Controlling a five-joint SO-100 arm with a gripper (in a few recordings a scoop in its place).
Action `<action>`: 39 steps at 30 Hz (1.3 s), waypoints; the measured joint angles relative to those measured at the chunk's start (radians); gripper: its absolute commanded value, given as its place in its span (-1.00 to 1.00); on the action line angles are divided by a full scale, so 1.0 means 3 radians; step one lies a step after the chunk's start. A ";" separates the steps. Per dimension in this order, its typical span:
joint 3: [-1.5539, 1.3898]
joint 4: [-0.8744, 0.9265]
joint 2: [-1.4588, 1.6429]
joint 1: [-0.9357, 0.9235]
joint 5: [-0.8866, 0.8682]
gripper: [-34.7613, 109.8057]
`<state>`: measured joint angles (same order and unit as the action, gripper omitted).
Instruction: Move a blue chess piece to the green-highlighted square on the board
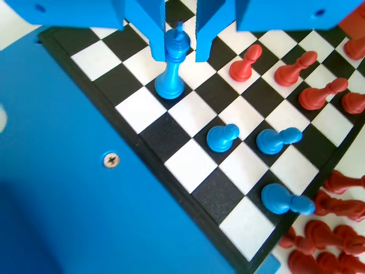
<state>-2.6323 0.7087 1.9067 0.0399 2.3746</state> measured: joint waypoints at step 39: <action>0.1739 0.2644 0.1611 -0.0036 -0.1232 -0.51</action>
<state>-2.1108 1.5018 2.3899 0.0291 2.0049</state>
